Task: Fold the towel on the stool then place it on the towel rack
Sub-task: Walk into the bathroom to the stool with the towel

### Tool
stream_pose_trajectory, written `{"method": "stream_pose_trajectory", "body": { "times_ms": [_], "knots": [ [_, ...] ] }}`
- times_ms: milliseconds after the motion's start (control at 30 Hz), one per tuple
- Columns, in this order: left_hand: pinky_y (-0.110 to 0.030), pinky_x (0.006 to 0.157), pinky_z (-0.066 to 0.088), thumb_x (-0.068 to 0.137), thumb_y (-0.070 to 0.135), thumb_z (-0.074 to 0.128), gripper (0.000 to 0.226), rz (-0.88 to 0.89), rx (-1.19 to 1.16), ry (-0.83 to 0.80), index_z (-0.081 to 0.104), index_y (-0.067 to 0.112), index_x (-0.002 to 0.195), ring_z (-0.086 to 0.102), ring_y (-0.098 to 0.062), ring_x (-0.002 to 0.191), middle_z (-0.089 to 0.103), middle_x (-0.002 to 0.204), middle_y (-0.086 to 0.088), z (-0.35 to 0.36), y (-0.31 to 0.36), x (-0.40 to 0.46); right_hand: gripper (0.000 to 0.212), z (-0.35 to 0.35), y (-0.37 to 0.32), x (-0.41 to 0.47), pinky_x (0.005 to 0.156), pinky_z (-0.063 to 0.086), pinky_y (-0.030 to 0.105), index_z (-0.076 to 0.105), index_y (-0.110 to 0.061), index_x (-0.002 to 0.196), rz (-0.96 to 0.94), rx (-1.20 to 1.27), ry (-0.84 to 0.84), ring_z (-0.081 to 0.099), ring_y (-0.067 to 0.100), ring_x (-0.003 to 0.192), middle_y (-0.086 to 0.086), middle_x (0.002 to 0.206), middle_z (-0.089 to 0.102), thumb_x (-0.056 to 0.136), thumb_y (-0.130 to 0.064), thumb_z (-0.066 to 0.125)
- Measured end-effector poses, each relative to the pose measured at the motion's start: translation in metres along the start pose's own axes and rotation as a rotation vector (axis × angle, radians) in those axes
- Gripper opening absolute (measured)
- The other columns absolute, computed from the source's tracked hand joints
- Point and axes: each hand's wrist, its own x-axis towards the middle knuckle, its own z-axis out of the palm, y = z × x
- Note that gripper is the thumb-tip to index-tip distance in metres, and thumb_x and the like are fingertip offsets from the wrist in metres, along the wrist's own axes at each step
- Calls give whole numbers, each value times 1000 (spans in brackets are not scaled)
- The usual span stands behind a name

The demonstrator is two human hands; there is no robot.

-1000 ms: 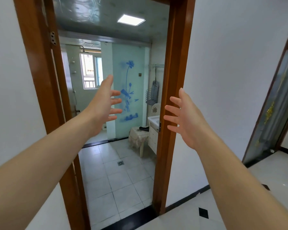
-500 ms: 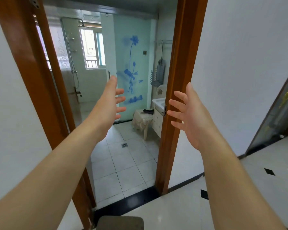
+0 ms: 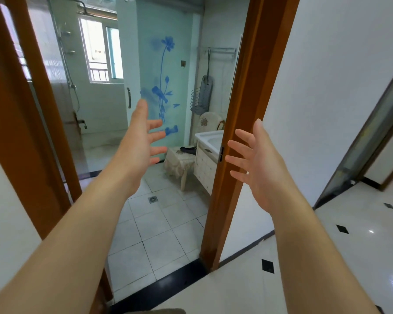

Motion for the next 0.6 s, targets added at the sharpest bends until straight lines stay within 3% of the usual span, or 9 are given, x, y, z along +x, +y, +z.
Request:
{"method": "stream_pose_trajectory", "body": {
  "times_ms": [167, 600],
  "knots": [
    [-46, 100, 47, 90, 77, 20, 66, -4, -30, -47, 59, 33, 119, 66, -23, 107, 64, 130, 0, -22, -2, 41, 68, 31, -3, 28, 113, 39, 57, 43, -34, 150, 5, 6, 29, 52, 29, 134, -3, 153, 50, 96, -71, 25],
    [-44, 98, 48, 88, 79, 21, 76, 14, -30, -169, 57, 29, 133, 68, -21, 106, 65, 130, 1, -15, -8, 108, 68, 48, -8, 66, 109, 41, 53, 44, -35, 148, -30, -23, 145, 54, 26, 132, -6, 151, 52, 95, -71, 24]
  ]
}}
